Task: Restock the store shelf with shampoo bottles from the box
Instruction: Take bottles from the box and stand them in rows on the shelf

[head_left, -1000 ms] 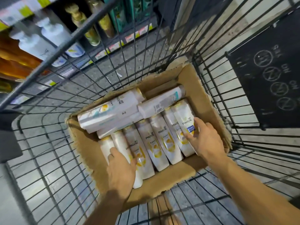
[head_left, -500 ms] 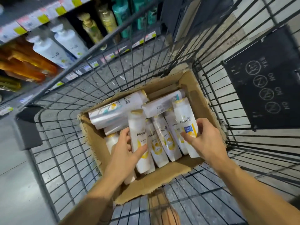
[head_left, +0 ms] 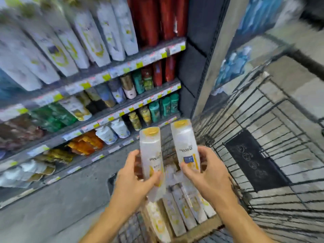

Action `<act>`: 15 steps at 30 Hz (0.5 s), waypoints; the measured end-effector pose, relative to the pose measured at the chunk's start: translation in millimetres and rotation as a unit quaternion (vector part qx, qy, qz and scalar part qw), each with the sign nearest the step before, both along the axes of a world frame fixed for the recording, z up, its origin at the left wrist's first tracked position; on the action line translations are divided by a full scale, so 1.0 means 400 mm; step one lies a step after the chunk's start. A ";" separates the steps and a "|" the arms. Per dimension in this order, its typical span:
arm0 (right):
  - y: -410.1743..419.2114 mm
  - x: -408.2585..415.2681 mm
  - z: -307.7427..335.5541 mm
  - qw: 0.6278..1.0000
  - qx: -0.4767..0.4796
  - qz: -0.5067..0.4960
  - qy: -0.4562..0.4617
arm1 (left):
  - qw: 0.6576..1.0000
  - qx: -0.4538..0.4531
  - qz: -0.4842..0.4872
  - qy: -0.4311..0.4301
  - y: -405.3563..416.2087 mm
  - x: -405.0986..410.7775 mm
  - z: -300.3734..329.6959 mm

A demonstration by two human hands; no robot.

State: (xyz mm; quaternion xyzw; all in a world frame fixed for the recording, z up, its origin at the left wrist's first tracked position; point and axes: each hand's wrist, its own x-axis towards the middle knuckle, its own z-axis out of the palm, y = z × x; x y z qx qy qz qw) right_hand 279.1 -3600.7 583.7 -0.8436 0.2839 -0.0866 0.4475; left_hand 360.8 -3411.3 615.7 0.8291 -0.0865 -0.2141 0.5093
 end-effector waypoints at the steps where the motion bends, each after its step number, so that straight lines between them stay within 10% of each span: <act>1: 0.028 0.018 0.053 1.000 -0.001 0.002 -0.021 | 1.000 -0.010 0.003 -0.024 0.027 0.016 0.056; 15: 0.649 0.339 0.621 0.966 -0.043 0.037 -0.252 | 0.972 -0.110 0.000 -0.207 0.645 0.304 0.586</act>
